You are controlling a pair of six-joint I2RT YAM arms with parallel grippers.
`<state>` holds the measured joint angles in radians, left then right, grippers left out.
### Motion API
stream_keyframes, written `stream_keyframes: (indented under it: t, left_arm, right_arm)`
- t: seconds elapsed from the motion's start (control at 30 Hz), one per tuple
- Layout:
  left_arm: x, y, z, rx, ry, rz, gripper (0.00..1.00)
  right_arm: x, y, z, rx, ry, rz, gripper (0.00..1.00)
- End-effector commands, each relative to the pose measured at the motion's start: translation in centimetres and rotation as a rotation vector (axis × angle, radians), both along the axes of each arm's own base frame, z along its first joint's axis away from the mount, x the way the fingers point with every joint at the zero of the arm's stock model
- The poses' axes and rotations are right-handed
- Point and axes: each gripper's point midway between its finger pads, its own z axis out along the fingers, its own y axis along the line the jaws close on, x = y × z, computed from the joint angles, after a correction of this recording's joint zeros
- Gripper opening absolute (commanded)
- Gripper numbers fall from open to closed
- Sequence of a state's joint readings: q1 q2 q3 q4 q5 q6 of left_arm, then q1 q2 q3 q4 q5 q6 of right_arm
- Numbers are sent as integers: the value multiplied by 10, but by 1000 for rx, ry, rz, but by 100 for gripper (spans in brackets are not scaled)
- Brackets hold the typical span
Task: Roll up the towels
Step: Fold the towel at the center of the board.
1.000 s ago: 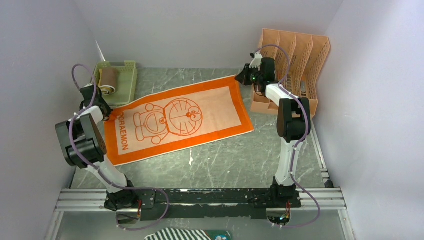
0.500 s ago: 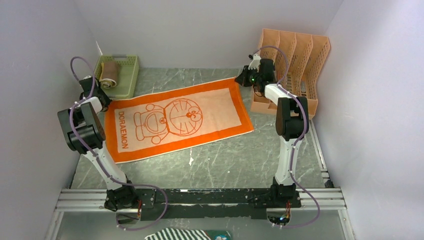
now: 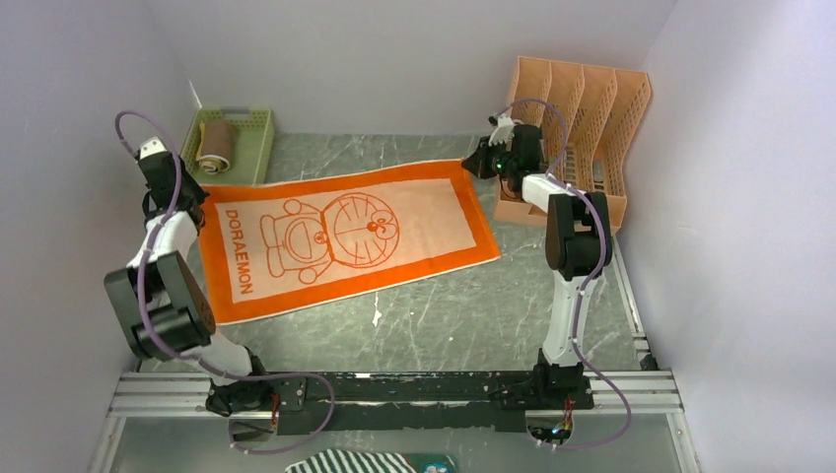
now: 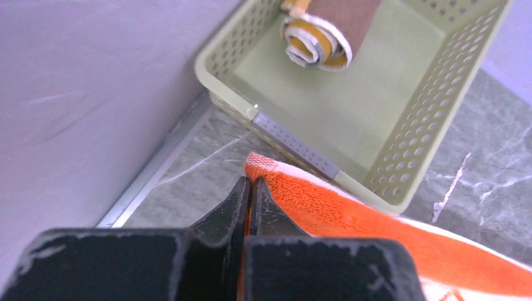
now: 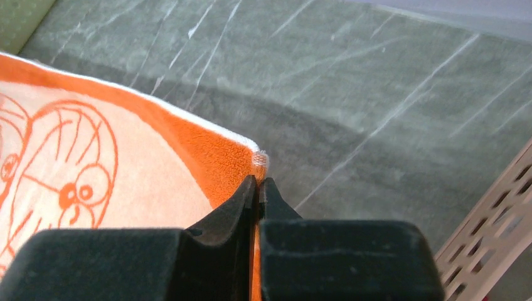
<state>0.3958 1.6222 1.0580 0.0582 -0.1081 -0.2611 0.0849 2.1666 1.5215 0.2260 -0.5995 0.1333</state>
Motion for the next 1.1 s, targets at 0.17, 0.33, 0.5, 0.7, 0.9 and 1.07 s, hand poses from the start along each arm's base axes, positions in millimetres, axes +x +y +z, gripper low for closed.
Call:
stream_keyframes:
  t: [0.17, 0.33, 0.5, 0.7, 0.9, 1.07]
  left_arm:
    - [-78, -6, 5, 21, -39, 175, 7]
    - [-122, -12, 1, -24, -73, 308, 7]
    - [-151, -28, -8, -75, -79, 328, 7]
    - [-182, -32, -28, -143, -27, 456, 7]
    - [-199, -50, -59, -280, 40, 523, 7]
    - [-215, -61, -74, -359, 90, 594, 7]
  right_arm:
    - [-35, -13, 6, -6, -28, -13, 0]
    - [-55, -32, 8, -9, 44, -100, 0]
    - [-80, -42, 15, 64, 77, -186, 0]
    - [-107, -49, 0, 69, 148, -246, 3]
    - [-132, -53, -26, 38, 237, -266, 3]
    - [-150, -61, -27, 17, 240, -303, 0]
